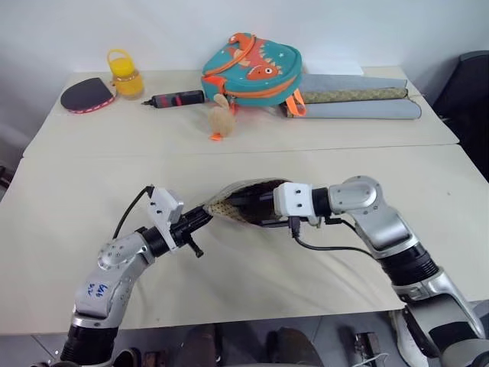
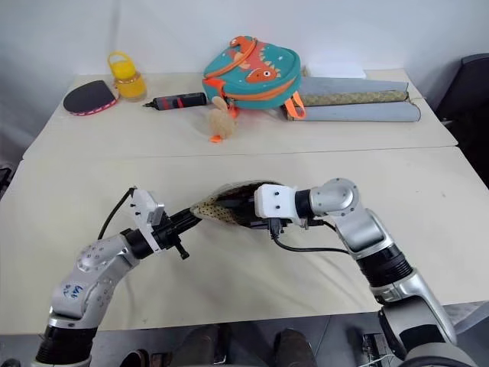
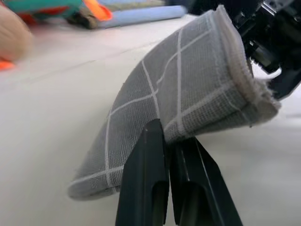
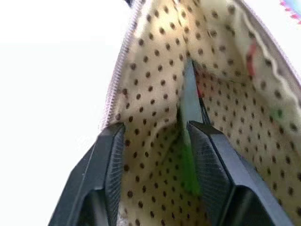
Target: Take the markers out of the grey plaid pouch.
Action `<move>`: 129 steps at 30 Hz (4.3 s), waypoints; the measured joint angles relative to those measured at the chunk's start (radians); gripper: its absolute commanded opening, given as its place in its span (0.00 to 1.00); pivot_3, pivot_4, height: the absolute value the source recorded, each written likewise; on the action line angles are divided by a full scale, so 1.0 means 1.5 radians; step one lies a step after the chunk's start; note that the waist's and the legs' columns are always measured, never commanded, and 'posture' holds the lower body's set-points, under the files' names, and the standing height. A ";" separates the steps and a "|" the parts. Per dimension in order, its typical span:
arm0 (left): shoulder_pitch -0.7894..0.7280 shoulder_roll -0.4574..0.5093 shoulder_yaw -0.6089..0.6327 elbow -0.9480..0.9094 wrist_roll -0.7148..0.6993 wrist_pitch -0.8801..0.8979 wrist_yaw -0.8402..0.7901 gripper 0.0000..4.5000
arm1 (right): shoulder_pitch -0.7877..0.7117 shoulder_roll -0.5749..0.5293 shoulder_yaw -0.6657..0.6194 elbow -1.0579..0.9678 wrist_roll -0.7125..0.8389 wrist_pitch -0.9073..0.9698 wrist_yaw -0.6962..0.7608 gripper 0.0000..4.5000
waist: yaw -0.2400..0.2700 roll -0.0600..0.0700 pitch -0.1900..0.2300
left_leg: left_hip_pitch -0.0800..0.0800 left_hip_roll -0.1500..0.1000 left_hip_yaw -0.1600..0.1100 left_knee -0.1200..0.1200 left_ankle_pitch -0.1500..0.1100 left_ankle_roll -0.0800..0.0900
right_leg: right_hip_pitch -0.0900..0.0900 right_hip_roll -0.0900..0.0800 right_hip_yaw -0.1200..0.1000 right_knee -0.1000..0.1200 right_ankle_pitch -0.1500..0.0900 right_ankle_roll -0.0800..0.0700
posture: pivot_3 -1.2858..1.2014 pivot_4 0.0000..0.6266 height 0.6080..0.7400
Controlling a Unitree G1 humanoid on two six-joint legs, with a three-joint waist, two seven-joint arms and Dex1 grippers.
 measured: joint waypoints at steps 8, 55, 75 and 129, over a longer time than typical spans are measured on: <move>-0.030 -0.017 0.005 0.012 -0.134 0.194 -0.002 0.00 | -0.113 -0.053 0.033 0.043 -0.041 0.043 0.074 0.47 | -0.001 0.000 0.000 | 0.000 0.000 0.000 0.000 0.000 0.000 | 0.000 0.000 0.000 -0.001 0.000 0.000 | 0.52 0.24 1.00; -0.072 -0.083 0.002 0.161 -0.083 0.076 0.007 0.00 | -0.079 0.016 -0.040 0.071 -0.027 0.057 0.050 0.08 | 0.000 0.000 0.000 | 0.000 0.001 0.001 0.004 0.000 0.000 | 0.001 0.001 0.001 -0.001 0.000 0.000 | 0.52 0.24 1.00; -0.104 -0.023 0.057 0.181 0.001 0.013 0.026 0.00 | -0.127 0.067 -0.088 0.119 0.016 0.038 -0.028 0.00 | -0.001 0.000 0.000 | -0.001 0.000 0.001 0.002 0.000 0.000 | -0.001 0.001 0.000 0.000 0.000 0.000 | 0.52 0.24 1.00; -0.122 -0.052 -0.026 0.010 -0.132 0.261 0.004 0.00 | -0.157 -0.094 -0.014 0.135 -0.085 0.004 0.119 0.01 | 0.010 0.000 0.000 | -0.002 0.000 0.000 0.004 0.000 0.000 | 0.000 0.001 0.000 -0.004 0.000 0.000 | 0.52 0.24 1.00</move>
